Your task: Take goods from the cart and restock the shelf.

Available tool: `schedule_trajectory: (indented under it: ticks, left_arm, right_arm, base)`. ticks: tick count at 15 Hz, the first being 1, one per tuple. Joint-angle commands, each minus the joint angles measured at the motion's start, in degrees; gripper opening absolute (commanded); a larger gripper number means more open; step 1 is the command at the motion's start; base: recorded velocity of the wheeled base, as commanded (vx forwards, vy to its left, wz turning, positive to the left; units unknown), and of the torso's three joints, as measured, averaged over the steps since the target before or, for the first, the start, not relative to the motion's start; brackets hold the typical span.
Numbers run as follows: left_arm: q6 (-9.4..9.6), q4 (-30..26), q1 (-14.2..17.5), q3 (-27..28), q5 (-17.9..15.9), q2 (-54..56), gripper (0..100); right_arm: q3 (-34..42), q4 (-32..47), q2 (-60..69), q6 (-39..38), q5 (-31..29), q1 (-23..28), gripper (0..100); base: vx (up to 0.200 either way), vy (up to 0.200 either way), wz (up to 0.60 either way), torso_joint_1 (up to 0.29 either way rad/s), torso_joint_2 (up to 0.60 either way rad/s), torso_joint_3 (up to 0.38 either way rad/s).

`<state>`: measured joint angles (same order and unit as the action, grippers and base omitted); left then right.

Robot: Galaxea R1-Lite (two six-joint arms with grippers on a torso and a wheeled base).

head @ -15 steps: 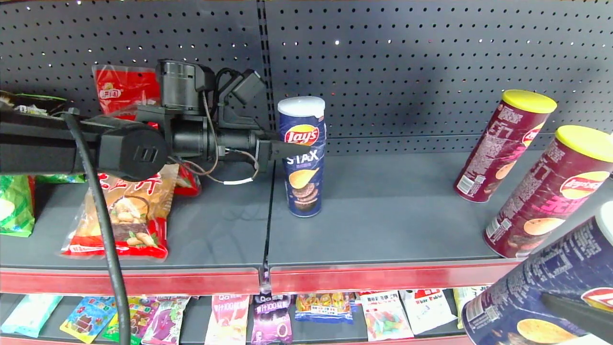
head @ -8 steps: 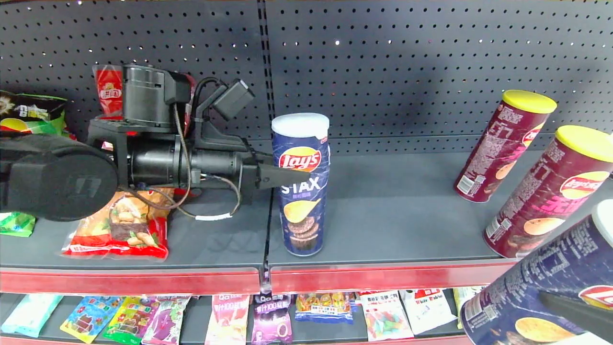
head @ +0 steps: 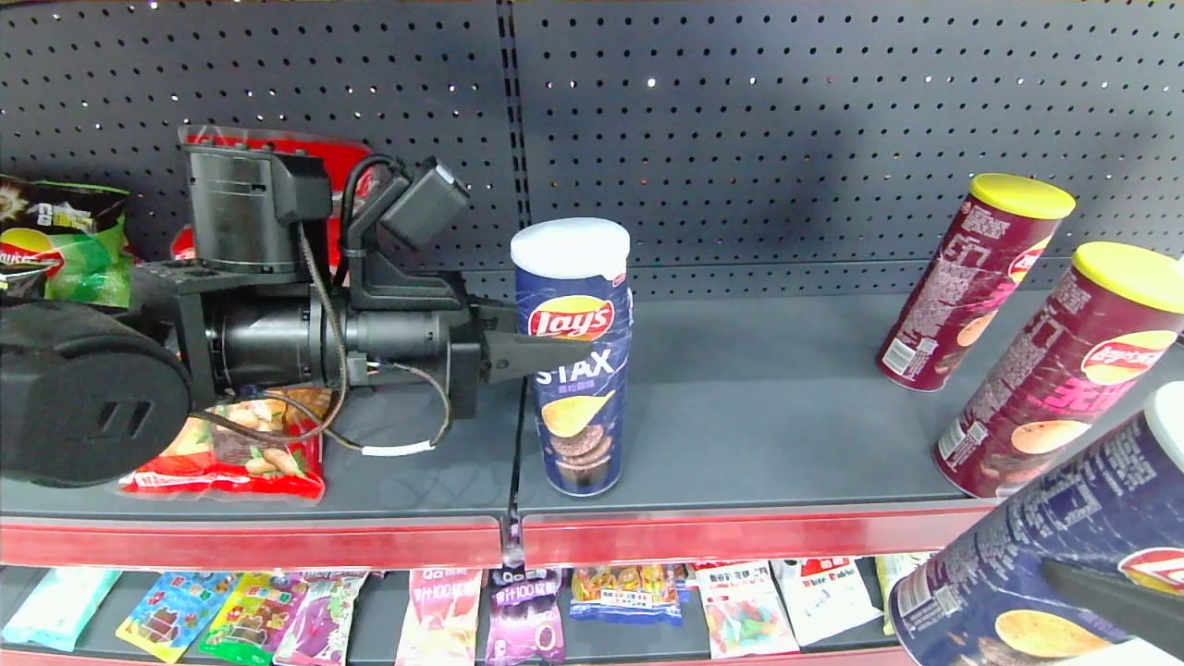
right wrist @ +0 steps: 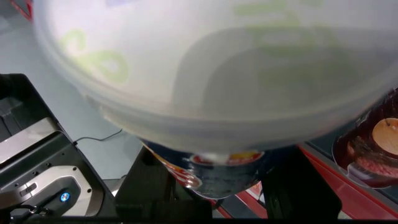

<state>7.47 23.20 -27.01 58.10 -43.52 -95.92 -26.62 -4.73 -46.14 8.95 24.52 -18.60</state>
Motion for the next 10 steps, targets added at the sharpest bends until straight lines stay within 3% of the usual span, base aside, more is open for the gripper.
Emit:
schedule_trajectory:
  ticks: [1, 3, 10]
  left_arm:
    - [0.09, 0.09, 0.03, -0.71, 0.01, 0.11, 0]
    - [1.05, 1.94, 0.21, -2.82, 0.01, 0.20, 0]
    - [1.23, 4.84, 0.21, -5.01, -0.60, 0.38, 0]
  right_arm:
    - [-0.01, -0.02, 0.09, 0.02, 0.01, -0.03, 0]
    - [-0.01, -0.02, 0.09, 0.02, 0.01, -0.12, 0]
    - [-0.01, -0.02, 0.17, 0.02, 0.01, -0.12, 0]
  base:
    - [0.000, 0.000, 0.00, 0.000, 0.00, 0.000]
    - [0.000, 0.000, 0.00, 0.000, 0.00, 0.000]
    - [0.000, 0.000, 0.00, 0.000, 0.00, 0.000]
